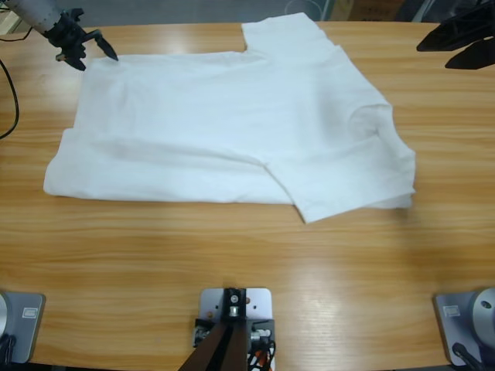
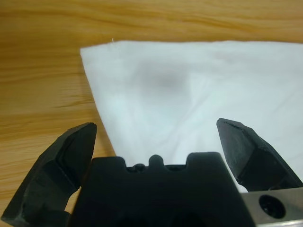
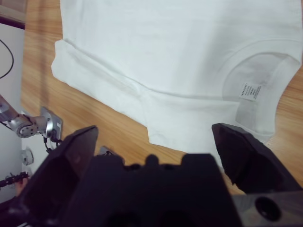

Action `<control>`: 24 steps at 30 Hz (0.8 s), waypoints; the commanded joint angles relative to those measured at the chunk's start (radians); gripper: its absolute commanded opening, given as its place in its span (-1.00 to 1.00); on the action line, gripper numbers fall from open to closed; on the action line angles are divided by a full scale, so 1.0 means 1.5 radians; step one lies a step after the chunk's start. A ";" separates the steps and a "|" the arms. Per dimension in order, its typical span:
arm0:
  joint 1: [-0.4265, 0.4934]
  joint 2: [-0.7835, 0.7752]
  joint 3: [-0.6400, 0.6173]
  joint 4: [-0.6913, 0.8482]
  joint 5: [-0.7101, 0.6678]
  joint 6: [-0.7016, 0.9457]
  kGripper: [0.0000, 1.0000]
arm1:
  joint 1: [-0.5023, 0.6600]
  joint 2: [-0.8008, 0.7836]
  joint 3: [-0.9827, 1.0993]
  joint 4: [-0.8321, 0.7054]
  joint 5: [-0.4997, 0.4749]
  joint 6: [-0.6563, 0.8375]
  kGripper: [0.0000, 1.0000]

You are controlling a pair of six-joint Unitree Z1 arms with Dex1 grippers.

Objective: Fold clothes

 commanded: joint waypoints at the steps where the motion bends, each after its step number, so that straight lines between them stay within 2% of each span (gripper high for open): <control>1: 0.007 0.019 0.023 -0.030 -0.005 -0.037 1.00 | -0.013 0.028 -0.004 0.003 -0.003 -0.011 0.95; 3: 0.022 -0.016 0.097 -0.097 -0.028 -0.044 1.00 | -0.013 0.030 -0.004 0.003 -0.003 -0.011 0.95; 6: 0.036 -0.092 0.265 -0.245 -0.051 -0.049 1.00 | -0.013 0.035 -0.004 0.002 -0.003 -0.012 0.95; 9: 0.036 -0.141 0.371 -0.337 -0.050 -0.048 1.00 | -0.013 0.040 -0.006 0.001 -0.001 -0.012 0.95; 16: 0.038 -0.133 0.373 -0.347 -0.067 -0.051 1.00 | -0.013 0.040 -0.010 0.004 0.002 -0.012 0.95; 20: 0.037 -0.104 0.343 -0.347 -0.127 -0.058 1.00 | -0.013 0.039 -0.011 0.004 0.004 -0.012 0.95; 24: 0.037 -0.093 0.336 -0.346 -0.134 -0.079 1.00 | -0.013 0.033 -0.008 0.004 0.002 -0.012 0.95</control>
